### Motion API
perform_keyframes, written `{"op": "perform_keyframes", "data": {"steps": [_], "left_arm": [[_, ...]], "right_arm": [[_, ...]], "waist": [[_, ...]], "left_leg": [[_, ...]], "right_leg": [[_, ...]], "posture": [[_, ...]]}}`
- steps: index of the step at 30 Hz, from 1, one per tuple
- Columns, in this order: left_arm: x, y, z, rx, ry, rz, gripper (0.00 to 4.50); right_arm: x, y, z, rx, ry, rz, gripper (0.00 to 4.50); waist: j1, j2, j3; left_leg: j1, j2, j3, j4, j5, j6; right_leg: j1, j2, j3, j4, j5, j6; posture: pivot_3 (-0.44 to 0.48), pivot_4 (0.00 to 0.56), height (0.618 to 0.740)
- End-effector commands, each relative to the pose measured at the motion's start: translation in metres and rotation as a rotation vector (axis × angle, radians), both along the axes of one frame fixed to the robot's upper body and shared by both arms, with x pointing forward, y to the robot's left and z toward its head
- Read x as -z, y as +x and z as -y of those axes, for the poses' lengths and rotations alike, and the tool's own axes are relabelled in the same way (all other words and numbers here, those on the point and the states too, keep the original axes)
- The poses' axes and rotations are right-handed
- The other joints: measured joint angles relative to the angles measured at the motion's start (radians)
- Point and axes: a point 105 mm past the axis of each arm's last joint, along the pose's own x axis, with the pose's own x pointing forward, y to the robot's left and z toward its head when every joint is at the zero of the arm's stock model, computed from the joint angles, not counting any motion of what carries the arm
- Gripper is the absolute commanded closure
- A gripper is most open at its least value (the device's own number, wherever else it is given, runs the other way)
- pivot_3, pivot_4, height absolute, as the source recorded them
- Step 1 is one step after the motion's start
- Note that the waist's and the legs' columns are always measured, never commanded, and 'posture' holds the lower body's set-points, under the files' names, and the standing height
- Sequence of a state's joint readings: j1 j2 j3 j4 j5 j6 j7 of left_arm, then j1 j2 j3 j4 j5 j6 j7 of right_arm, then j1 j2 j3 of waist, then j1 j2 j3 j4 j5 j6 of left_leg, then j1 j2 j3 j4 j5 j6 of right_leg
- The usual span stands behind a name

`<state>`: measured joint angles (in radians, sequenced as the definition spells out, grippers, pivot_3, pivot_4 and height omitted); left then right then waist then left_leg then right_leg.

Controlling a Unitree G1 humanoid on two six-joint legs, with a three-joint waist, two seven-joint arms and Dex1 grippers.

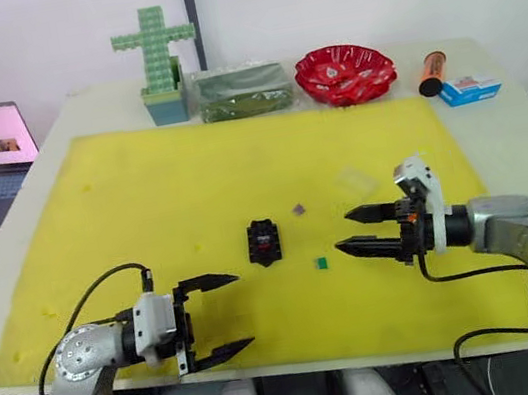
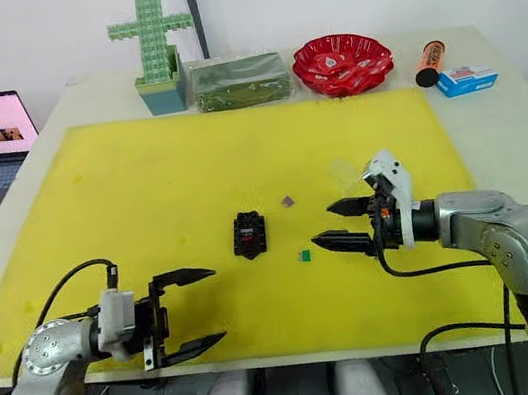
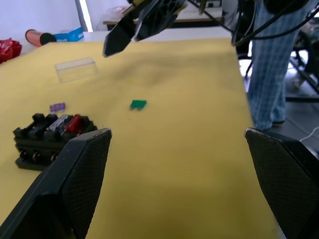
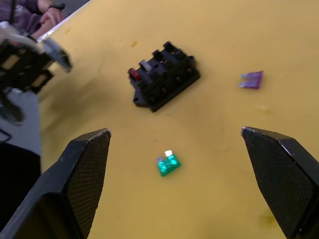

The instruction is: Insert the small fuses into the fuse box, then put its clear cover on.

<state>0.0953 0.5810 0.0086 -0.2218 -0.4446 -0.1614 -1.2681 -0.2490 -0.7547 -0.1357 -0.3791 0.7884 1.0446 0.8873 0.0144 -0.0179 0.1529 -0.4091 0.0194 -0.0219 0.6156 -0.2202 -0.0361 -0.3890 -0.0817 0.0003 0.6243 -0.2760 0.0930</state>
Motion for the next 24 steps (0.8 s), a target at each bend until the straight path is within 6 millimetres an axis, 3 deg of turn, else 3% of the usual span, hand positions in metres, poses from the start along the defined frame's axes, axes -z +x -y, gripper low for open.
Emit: {"op": "perform_keyframes", "data": {"steps": [1,14,24], "left_arm": [[-0.002,0.003,0.004,0.012,-0.011,0.043,0.00],[0.000,0.002,0.010,0.035,-0.028,0.033,0.00],[0.003,0.003,0.012,0.033,-0.029,0.025,0.00]], "right_arm": [[-0.010,-0.006,-0.003,-0.040,0.058,-0.074,0.04],[0.000,-0.009,0.001,-0.035,0.126,-0.360,0.04],[0.018,-0.002,-0.010,-0.041,0.152,-0.560,0.04]], "waist": [[-0.002,0.000,0.000],[-0.001,0.000,0.000],[-0.002,0.001,0.000]], "left_leg": [[0.000,0.000,0.000,0.000,0.000,0.000],[0.000,0.001,0.001,0.000,-0.001,0.001],[0.000,0.001,0.001,-0.001,-0.001,0.002]], "right_leg": [[0.000,0.000,0.000,0.000,0.000,0.000],[0.000,0.001,0.000,0.000,0.000,0.000],[-0.001,0.002,0.000,0.000,0.000,0.000]], "posture": [[0.000,0.150,0.740],[0.000,0.150,0.740],[0.000,0.150,0.740]]}}
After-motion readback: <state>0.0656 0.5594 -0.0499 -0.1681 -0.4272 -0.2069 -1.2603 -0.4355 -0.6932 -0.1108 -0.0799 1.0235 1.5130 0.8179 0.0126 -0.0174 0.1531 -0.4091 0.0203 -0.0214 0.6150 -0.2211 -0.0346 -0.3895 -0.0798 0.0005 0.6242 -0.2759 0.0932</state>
